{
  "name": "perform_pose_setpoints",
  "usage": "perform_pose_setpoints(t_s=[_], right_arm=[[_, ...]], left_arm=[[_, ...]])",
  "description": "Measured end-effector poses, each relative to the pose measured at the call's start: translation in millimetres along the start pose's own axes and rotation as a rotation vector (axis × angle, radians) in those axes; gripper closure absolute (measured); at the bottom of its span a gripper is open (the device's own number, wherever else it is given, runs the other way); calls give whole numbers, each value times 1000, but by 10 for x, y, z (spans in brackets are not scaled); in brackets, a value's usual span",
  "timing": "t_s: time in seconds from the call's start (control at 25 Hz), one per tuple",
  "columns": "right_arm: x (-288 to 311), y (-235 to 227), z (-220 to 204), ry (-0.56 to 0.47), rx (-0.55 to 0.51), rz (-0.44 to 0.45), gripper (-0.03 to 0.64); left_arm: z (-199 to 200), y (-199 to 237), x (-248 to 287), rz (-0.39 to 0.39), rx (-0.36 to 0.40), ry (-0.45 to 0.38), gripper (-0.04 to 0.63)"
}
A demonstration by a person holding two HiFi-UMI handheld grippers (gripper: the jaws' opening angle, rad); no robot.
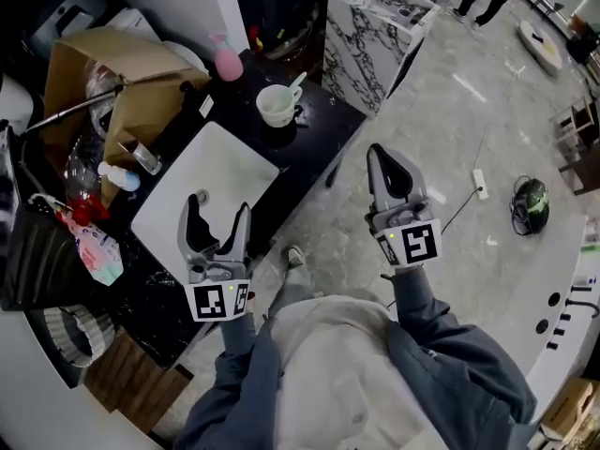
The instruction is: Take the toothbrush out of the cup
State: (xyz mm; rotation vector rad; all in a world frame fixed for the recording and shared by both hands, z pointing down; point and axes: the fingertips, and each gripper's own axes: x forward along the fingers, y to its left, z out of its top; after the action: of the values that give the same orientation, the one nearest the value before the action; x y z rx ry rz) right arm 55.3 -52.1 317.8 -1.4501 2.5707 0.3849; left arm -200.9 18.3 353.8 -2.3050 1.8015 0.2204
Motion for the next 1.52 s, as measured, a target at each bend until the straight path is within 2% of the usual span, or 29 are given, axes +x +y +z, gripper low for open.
perform_pose_setpoints(t_s=[0.16, 0.48, 0.72, 0.96, 1.24, 1.52], right_arm=[[150, 63, 2, -3, -8, -17, 612], [350, 120, -14, 9, -26, 1, 612], [569, -89, -53, -4, -16, 37, 612], [687, -342, -113, -13, 2, 59, 612], [831, -654, -305, 3, 33, 66, 612], [898, -643, -396, 6, 31, 61, 612]], left_arm=[[27, 56, 105, -50, 8, -9, 191], [-1, 170, 228, -55, 1, -11, 192], [-80, 126, 501, -45, 26, -13, 190], [-139, 84, 755, -3, 31, -13, 191], [-242, -244, 1192, -50, 48, 6, 190], [-322, -210, 1272, -62, 49, 8, 191]])
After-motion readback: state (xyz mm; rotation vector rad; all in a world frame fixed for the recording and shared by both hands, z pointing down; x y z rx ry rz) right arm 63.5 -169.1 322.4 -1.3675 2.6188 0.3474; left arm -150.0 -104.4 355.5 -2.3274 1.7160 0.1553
